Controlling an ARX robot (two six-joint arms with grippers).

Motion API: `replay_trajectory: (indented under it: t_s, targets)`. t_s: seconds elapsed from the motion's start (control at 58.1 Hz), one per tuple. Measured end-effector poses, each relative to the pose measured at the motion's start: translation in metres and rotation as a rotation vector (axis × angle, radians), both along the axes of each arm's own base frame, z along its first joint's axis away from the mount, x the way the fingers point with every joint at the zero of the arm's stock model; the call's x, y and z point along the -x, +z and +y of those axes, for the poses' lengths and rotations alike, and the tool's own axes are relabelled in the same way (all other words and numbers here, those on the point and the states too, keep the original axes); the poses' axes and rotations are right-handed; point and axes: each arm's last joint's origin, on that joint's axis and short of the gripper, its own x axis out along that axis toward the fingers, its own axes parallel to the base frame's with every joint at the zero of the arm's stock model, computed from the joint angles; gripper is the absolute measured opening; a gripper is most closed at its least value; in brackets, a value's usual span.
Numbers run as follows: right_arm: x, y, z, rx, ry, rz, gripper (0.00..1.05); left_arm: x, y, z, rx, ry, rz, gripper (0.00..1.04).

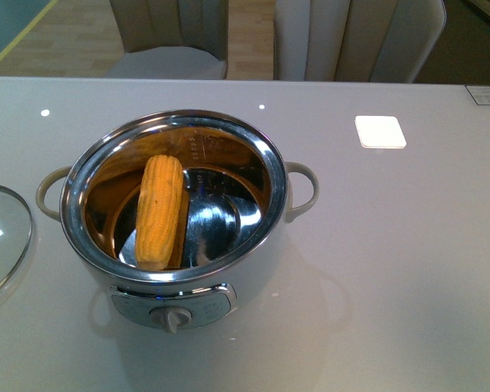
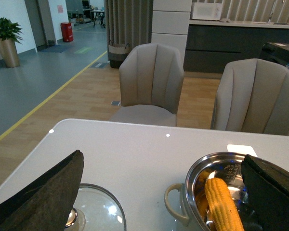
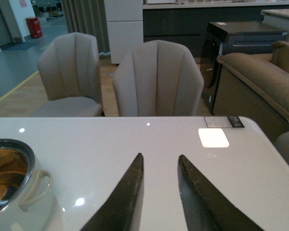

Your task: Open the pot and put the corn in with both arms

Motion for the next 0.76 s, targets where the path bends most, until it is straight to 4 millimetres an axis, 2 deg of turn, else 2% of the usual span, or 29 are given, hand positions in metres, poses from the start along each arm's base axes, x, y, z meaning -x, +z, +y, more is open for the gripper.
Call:
replay_trajectory:
  t_s: [0.276,0.362,0.758]
  targets:
    - [0.0000,0.0000,0.0000,0.000,0.000,0.000,0.79,0.0000,0.0000,0.0000,0.000,0.000,0.000,0.98]
    - [0.0000,0.0000,0.0000,0.000,0.000,0.000,0.97,0.0000,0.0000,0.0000,0.000,0.000,0.000,0.98]
    - [0.0000,0.0000,0.0000,0.000,0.000,0.000,0.96,0.0000,0.0000,0.0000,0.000,0.000,0.000,0.98]
